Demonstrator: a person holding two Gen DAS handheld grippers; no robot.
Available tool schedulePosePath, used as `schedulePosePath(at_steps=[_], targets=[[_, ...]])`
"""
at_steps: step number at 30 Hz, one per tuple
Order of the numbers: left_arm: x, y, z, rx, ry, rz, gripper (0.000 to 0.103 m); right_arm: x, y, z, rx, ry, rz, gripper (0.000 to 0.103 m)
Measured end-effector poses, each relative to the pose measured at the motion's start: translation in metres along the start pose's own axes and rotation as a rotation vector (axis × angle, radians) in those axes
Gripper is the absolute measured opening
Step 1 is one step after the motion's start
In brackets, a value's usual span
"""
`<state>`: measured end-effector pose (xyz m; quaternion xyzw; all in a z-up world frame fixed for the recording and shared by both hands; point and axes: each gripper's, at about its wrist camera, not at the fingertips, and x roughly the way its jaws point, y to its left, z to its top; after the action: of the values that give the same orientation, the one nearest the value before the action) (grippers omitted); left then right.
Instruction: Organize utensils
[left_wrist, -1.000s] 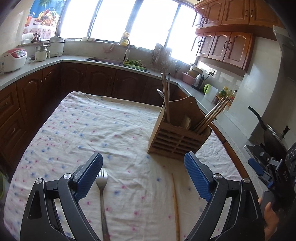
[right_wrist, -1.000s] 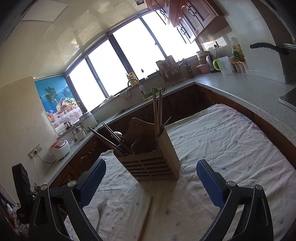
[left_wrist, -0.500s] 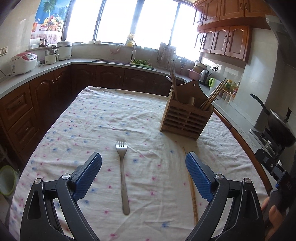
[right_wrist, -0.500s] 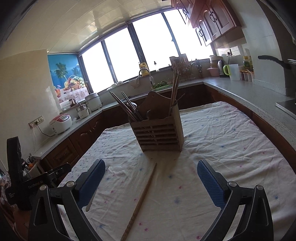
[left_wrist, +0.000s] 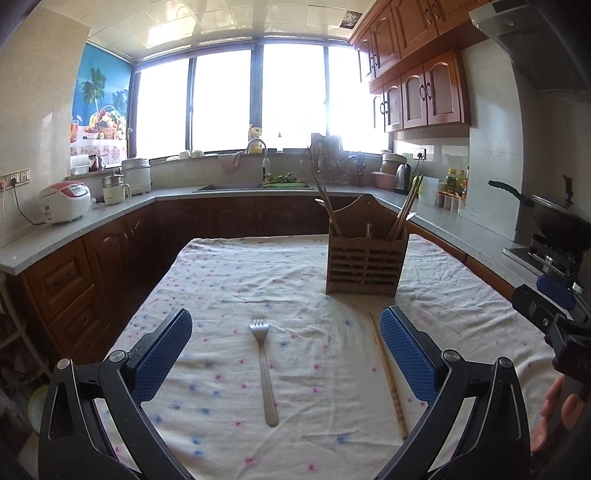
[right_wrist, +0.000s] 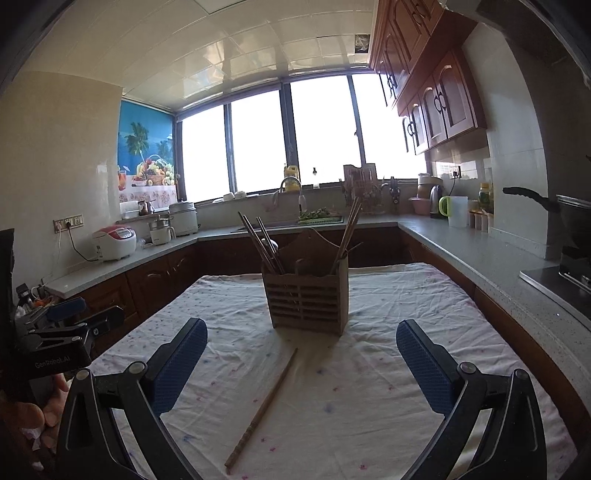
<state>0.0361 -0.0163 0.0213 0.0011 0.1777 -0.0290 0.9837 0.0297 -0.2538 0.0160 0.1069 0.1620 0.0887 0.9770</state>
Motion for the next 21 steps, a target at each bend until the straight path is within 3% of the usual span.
schedulePosePath(at_steps=[9,21], targets=[[0.0,-0.001,-0.044,-0.006,0.071,0.025,0.103,-0.012,0.004,-0.034,-0.022,0.045,-0.014,0.103],[-0.013,0.007,-0.049,-0.026,0.07,0.066,0.103,-0.023,0.0,-0.046,0.0,0.048,-0.016,0.103]])
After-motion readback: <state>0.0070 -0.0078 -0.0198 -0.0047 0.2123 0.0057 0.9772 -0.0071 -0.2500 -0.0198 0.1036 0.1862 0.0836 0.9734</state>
